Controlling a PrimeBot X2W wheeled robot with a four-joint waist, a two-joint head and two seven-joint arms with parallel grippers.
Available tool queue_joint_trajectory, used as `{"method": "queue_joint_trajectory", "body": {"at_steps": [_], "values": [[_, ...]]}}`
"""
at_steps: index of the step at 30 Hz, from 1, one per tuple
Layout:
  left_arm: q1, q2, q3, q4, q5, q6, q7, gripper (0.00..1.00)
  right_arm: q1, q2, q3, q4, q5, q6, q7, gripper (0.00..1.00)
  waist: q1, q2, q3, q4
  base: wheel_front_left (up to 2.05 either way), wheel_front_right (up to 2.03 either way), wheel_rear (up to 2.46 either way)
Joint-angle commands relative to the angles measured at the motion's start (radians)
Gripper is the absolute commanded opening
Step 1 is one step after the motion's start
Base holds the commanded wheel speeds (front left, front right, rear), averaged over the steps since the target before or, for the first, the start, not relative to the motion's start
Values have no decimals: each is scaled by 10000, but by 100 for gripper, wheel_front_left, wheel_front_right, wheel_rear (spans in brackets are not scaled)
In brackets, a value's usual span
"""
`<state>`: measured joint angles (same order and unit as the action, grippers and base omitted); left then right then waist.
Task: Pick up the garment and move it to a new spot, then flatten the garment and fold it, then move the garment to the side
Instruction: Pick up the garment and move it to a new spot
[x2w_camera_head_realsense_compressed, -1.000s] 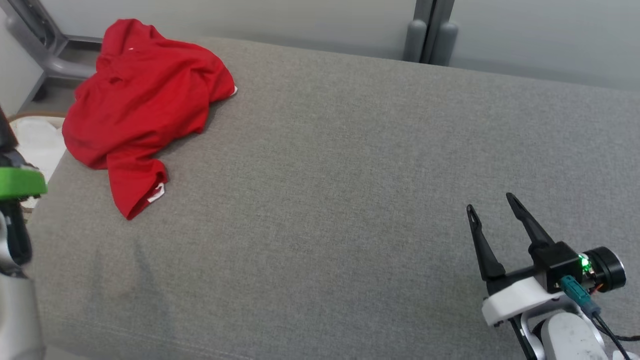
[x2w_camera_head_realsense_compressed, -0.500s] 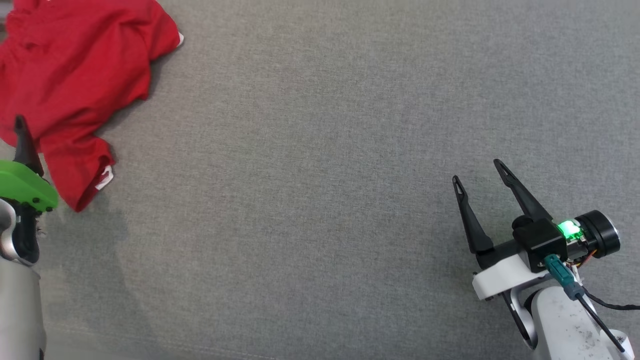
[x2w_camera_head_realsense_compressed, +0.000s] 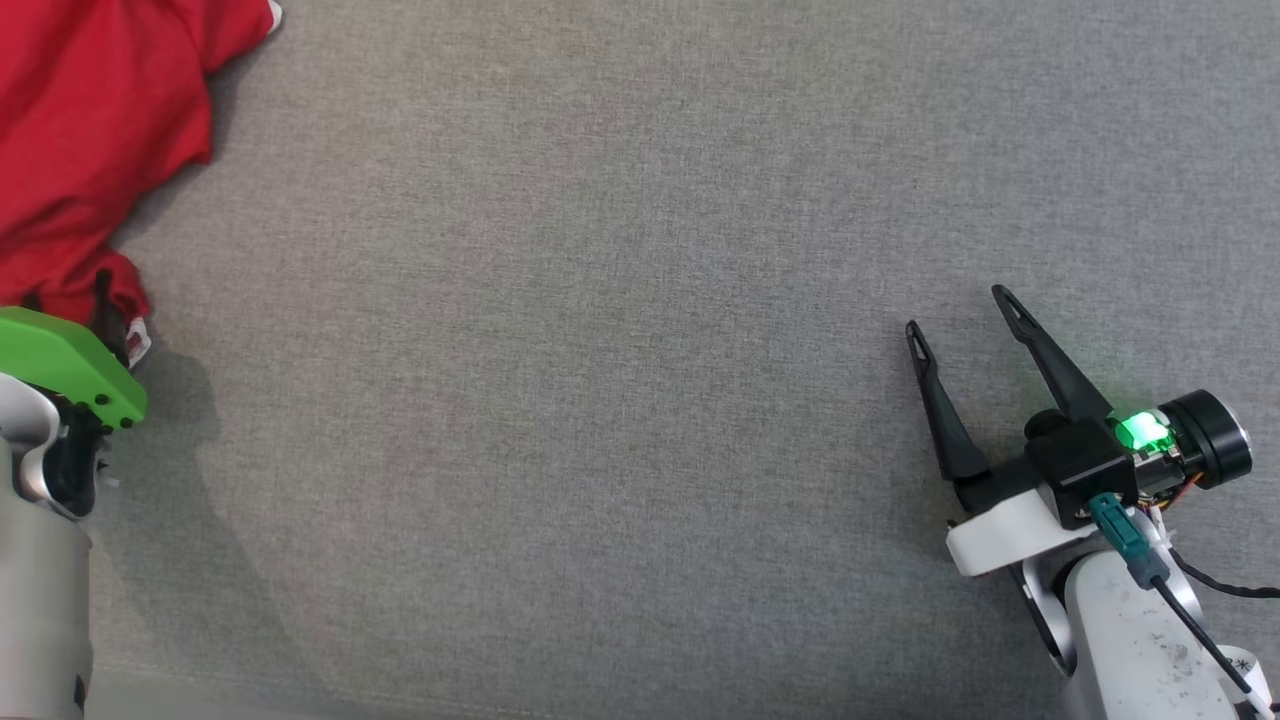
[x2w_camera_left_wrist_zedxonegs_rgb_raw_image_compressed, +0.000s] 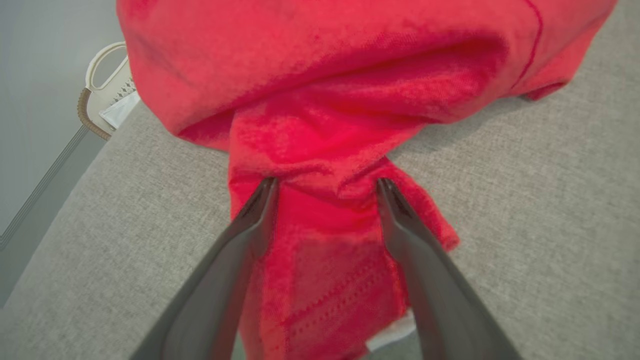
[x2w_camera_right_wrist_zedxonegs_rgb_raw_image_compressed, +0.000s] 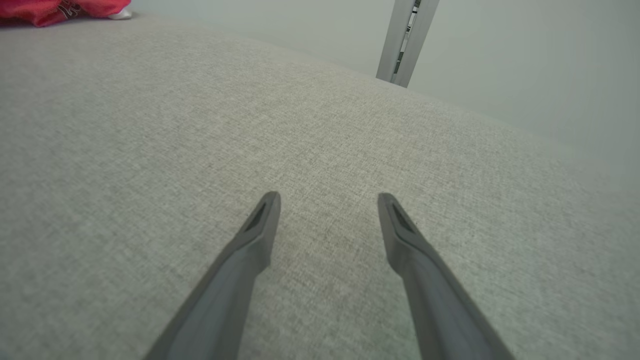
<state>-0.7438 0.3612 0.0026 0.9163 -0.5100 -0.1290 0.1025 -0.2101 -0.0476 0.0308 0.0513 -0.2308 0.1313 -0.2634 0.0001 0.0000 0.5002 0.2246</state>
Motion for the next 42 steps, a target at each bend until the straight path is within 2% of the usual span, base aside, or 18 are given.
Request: {"method": "queue_joint_trajectory", "body": {"at_steps": [1,3,4,5,7,8,16,23,28,35,42], "values": [[-215,119,5,131,-127,-20,-20,100,-69,-50,-15,-51,-57,-10,-21,100,-1,0,128,-65,0,0,0],[-342,179,28,330,-134,-21,-91,98,-42,-53,-19,-51,-63,-10,-21,100,-1,0,169,-84,0,0,0],[-395,202,24,428,-143,-21,-166,73,-28,-53,-24,-48,-61,-10,-20,100,-1,0,184,-94,0,0,0],[-435,217,46,493,-168,-18,-235,54,-16,-55,-28,-43,-59,-10,-17,100,-1,0,189,-98,0,0,0],[-524,232,65,620,-195,-13,-389,9,5,-55,-36,-34,-44,-10,-14,100,-1,0,181,-102,0,0,0],[-566,237,54,695,-182,-13,-458,0,18,-55,-40,-16,-22,-10,-14,100,-1,0,165,-100,0,0,0],[-662,441,-181,845,61,-15,-1163,0,71,-49,94,188,275,-10,-14,100,-1,0,-247,-115,0,0,0],[-675,976,-690,246,321,-19,-1505,0,195,-49,163,414,708,-10,-13,100,-1,0,-1062,-241,0,0,0],[-796,1617,-1256,-826,430,-21,-1217,0,367,-49,165,590,1117,-10,-13,100,-1,0,-1894,-392,0,0,0],[-974,2348,-2243,-2935,522,-22,-292,0,721,-46,238,784,1789,-10,-13,100,-1,0,-3163,-843,0,0,0],[-1246,2355,-3162,-5086,352,-22,701,0,1067,-47,319,909,2261,-10,-13,100,-1,0,-4059,-1672,0,0,0]]}}
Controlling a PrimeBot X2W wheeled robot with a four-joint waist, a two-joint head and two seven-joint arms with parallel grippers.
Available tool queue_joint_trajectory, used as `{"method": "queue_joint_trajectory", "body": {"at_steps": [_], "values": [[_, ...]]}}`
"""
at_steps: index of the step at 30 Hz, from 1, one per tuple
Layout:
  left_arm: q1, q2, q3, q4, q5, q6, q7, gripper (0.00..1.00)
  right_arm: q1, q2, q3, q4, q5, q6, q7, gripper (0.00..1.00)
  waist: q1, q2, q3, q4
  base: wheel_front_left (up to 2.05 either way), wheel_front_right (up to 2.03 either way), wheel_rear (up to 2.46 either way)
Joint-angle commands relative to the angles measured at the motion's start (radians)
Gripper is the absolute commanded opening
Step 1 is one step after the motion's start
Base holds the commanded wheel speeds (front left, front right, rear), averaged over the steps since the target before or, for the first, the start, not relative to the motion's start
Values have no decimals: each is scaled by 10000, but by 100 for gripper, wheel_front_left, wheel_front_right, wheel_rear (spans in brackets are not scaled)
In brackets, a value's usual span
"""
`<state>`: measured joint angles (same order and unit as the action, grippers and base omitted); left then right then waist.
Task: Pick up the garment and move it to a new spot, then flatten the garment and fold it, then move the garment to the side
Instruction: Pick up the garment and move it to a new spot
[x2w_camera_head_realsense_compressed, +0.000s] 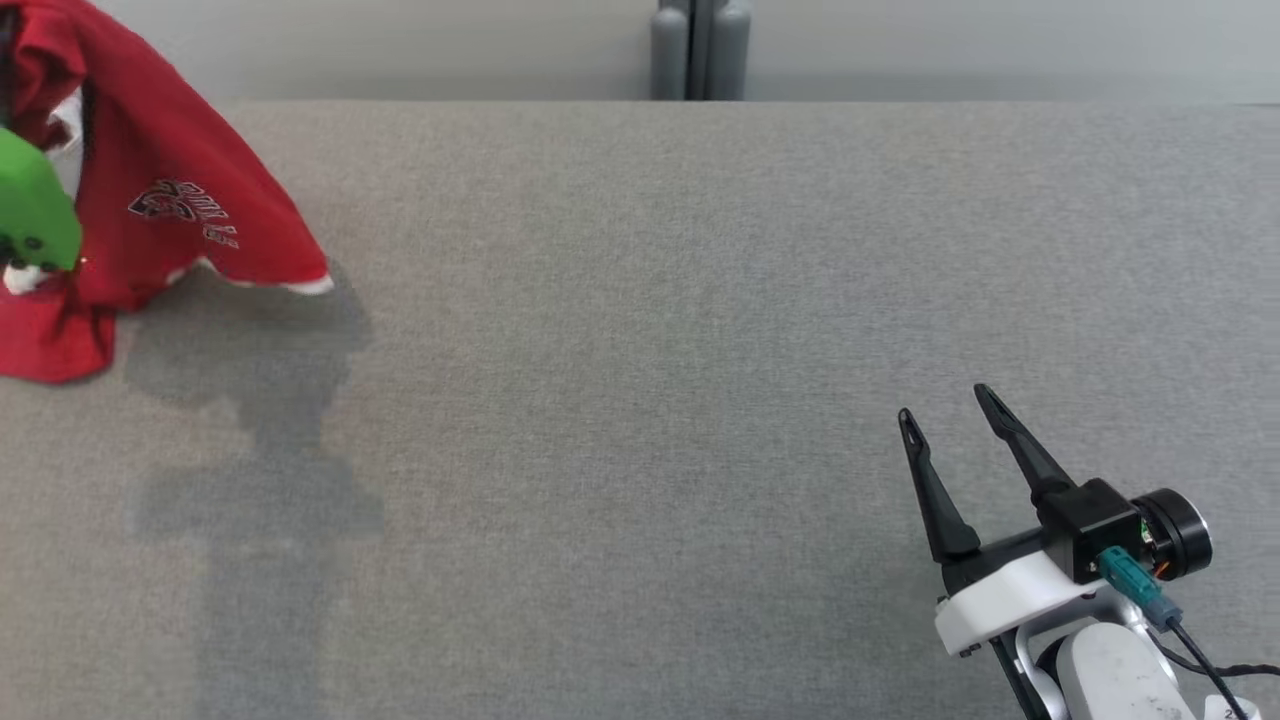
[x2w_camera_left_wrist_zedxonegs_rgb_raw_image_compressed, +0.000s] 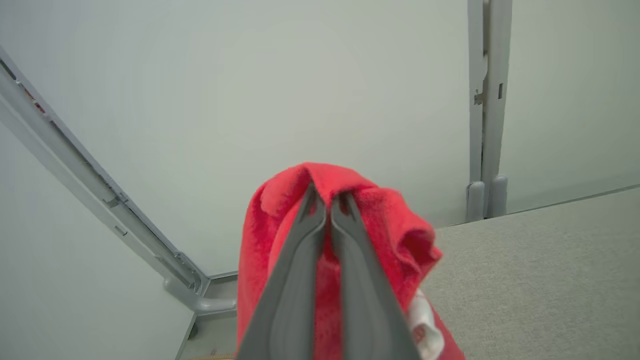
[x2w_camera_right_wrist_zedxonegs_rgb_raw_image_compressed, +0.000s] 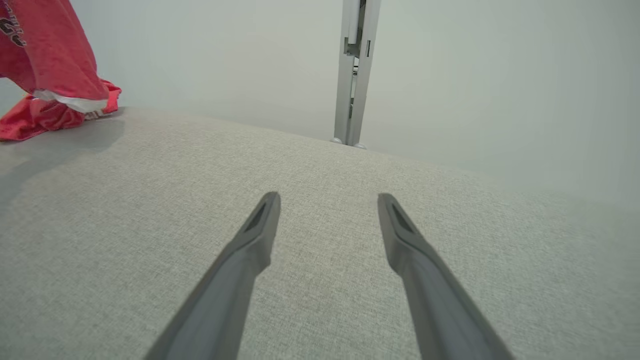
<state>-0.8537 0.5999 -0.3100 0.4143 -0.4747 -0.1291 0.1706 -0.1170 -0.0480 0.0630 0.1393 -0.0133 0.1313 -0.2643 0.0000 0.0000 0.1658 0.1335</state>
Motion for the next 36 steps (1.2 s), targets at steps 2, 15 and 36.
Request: {"method": "queue_joint_trajectory", "body": {"at_steps": [2,15,36], "values": [[-264,-210,-372,-587,-84,-20,297,0,192,-45,-55,16,160,-10,-4,100,0,0,-839,-1018,0,0,0],[-748,-2323,-2632,-2325,-1619,-7,178,0,256,-39,-655,-20,207,-10,-4,100,0,0,-759,-1909,0,0,0],[-129,-2907,-3801,4631,-1560,38,-4145,0,-754,-42,-603,-210,229,-10,-4,100,0,0,1189,-2436,0,0,0]]}}
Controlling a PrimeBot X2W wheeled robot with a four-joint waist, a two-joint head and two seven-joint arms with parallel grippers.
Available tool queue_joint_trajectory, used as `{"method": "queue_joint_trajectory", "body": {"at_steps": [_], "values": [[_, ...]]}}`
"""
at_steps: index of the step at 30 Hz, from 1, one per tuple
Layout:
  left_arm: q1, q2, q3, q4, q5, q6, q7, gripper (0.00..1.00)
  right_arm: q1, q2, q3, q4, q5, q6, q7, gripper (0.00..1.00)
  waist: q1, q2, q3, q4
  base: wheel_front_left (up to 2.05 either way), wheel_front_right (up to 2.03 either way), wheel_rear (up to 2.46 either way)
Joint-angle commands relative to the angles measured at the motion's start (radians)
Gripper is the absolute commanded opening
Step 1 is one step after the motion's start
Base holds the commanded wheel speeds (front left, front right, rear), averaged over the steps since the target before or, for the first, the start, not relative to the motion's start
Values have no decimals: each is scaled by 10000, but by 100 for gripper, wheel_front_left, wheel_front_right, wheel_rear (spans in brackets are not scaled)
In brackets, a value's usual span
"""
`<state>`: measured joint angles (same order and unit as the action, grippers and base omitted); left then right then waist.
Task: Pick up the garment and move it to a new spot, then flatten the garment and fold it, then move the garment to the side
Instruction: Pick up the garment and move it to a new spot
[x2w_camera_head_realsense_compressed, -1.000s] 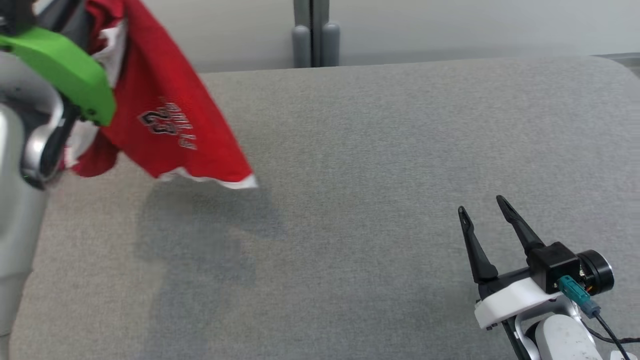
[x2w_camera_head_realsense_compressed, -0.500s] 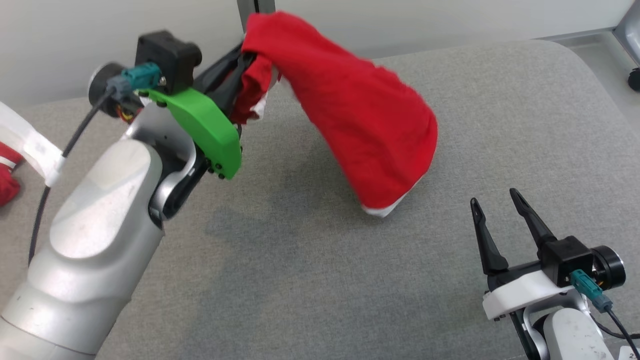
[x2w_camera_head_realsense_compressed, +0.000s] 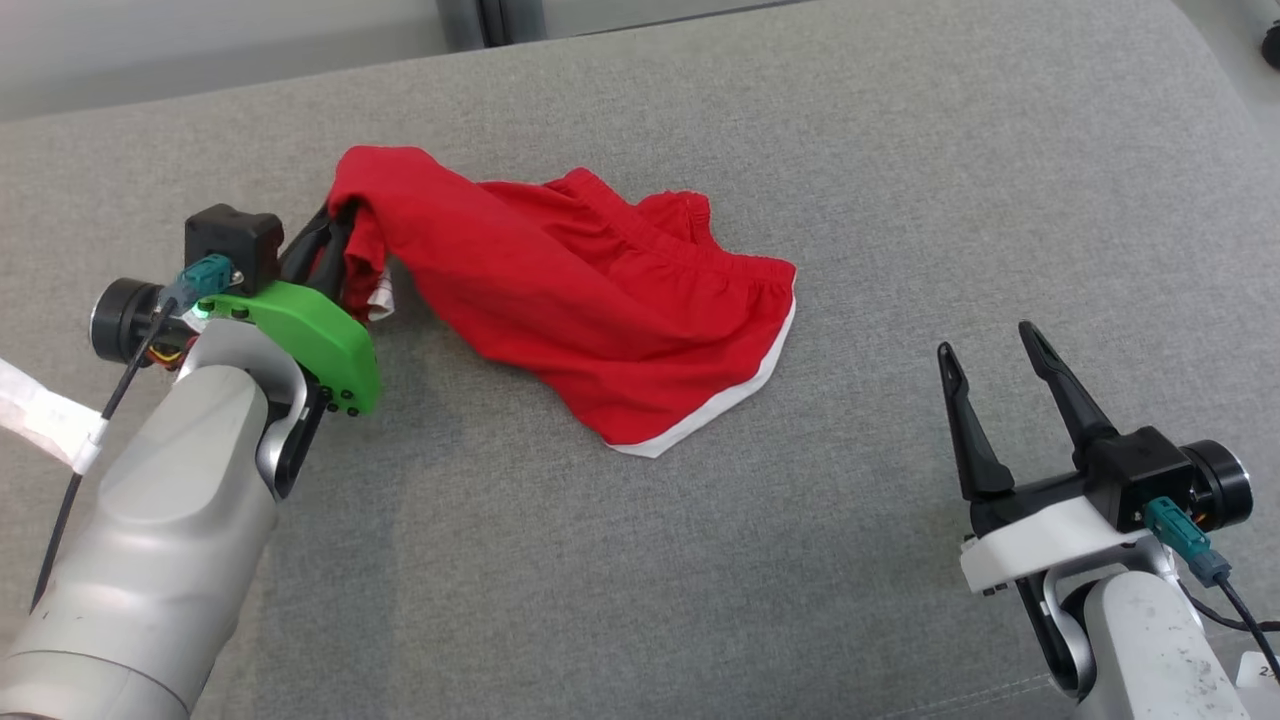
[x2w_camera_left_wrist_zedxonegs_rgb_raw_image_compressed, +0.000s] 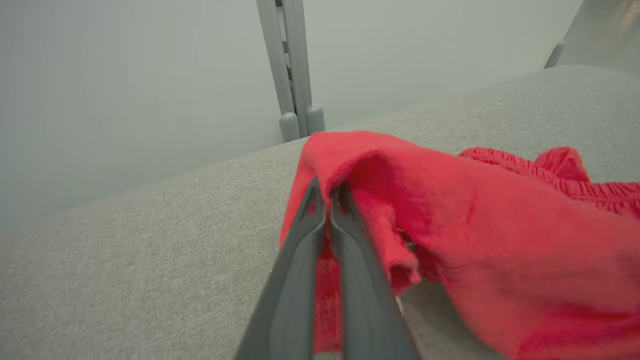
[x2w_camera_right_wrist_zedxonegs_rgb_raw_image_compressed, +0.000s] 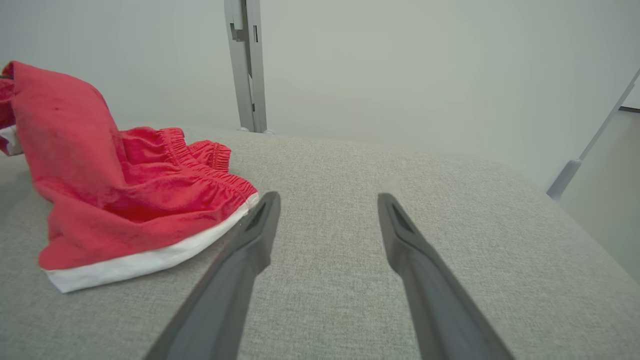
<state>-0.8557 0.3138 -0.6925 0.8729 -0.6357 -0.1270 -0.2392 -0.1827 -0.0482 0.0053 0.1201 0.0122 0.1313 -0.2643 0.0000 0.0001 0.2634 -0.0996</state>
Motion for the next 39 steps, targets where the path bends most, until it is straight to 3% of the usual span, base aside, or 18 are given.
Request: {"method": "queue_joint_trajectory", "body": {"at_steps": [1,2,3,11,21,30,39], "values": [[-138,-75,34,220,75,12,-116,20,-111,-38,-38,-14,-31,-10,-4,100,0,-1,236,-103,0,0,0],[-192,-91,50,386,121,6,-192,74,-124,-37,-51,-7,-38,-10,-4,100,0,-1,257,-95,0,0,0],[-238,-115,62,499,149,1,-203,99,-131,-39,-71,3,-42,-10,-4,100,0,-1,262,-81,0,0,0],[217,-290,535,86,696,-21,-259,100,-28,-39,-170,114,-156,-10,-4,100,0,-1,-88,225,0,0,0],[2341,-482,2073,-2059,1567,150,-253,100,425,-39,-342,213,-254,-10,-3,100,0,-1,-1138,834,0,0,0],[5243,-1240,3791,-3890,2250,250,-252,100,1141,-40,-395,394,-240,-10,-3,100,0,-1,-2392,1188,0,0,0],[7434,-1915,5027,-5140,2893,140,-253,100,1785,-39,-484,457,-14,-10,-3,100,0,-1,-2945,1272,0,0,0]]}}
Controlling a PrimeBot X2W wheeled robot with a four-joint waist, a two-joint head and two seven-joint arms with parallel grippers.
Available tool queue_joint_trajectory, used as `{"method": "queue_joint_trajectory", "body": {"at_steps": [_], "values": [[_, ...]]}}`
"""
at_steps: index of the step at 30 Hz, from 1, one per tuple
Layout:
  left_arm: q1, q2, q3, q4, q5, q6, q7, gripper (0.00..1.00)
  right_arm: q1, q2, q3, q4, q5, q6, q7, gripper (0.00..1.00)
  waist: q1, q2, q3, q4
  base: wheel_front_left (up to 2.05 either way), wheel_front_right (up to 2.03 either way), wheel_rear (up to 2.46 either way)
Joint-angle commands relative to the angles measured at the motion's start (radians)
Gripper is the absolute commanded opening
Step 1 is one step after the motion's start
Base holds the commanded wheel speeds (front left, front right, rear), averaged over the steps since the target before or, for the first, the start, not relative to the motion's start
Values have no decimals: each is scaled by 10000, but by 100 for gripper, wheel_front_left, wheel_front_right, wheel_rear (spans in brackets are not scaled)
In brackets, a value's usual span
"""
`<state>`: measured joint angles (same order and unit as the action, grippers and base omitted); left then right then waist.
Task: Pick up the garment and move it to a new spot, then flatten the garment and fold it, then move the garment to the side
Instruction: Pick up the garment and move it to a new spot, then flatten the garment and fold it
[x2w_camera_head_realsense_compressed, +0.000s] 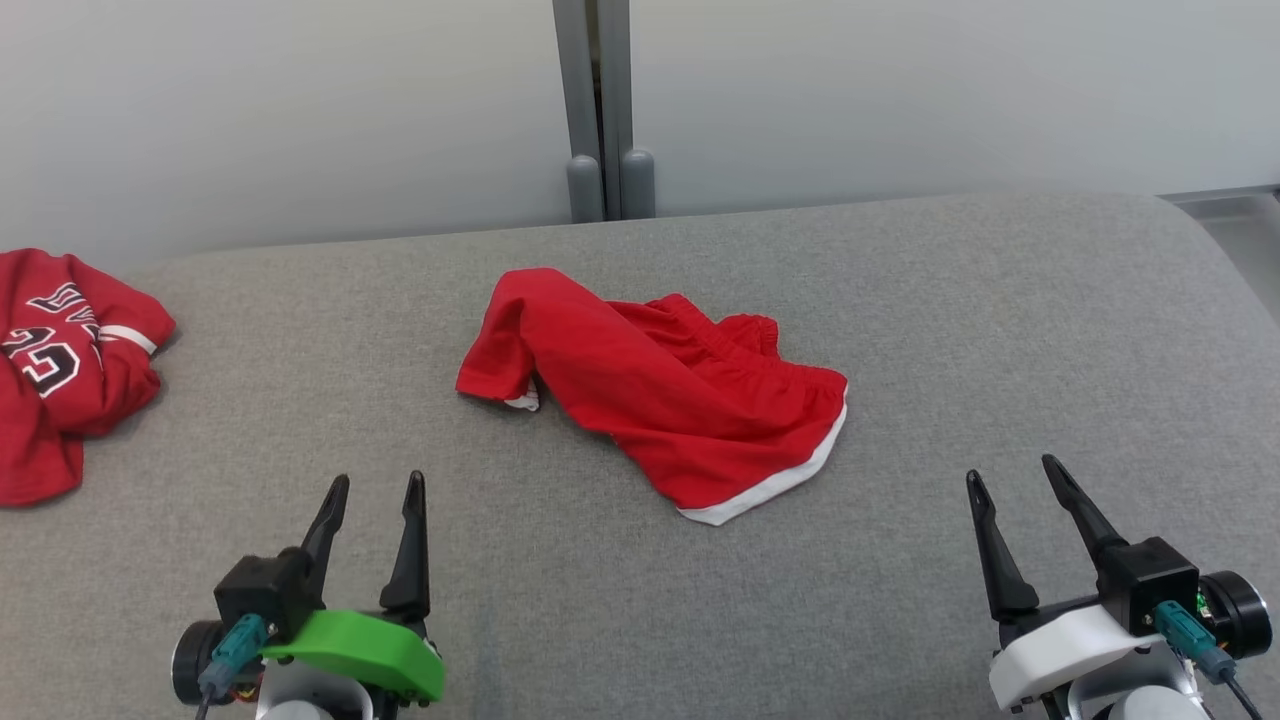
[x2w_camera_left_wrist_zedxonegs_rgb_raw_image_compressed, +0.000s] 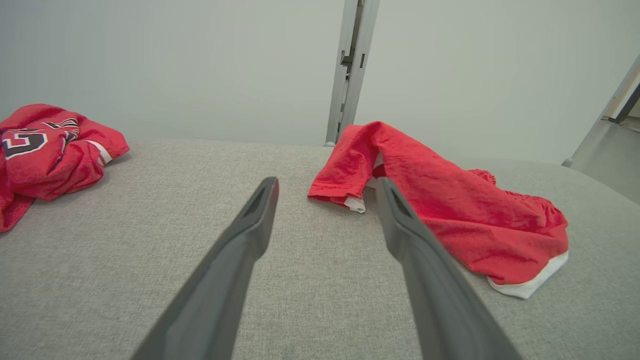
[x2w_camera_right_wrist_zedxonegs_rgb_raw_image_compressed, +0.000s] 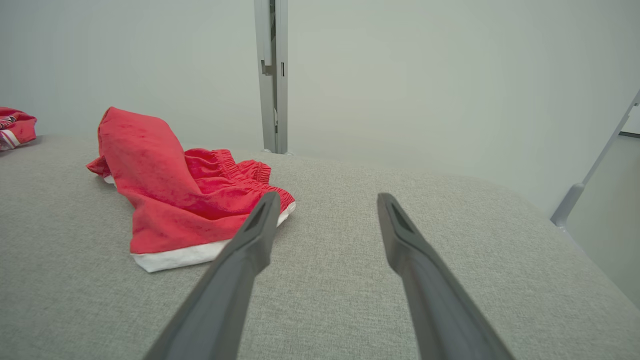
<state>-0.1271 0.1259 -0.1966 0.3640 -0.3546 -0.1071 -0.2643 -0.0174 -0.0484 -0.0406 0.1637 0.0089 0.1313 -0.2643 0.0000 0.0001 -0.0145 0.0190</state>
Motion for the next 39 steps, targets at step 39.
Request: {"method": "queue_joint_trajectory", "body": {"at_steps": [39], "values": [[1693,-750,727,-680,465,-248,-2,100,290,-37,148,490,263,-10,-3,100,0,-1,-166,85,0,0,0]]}}
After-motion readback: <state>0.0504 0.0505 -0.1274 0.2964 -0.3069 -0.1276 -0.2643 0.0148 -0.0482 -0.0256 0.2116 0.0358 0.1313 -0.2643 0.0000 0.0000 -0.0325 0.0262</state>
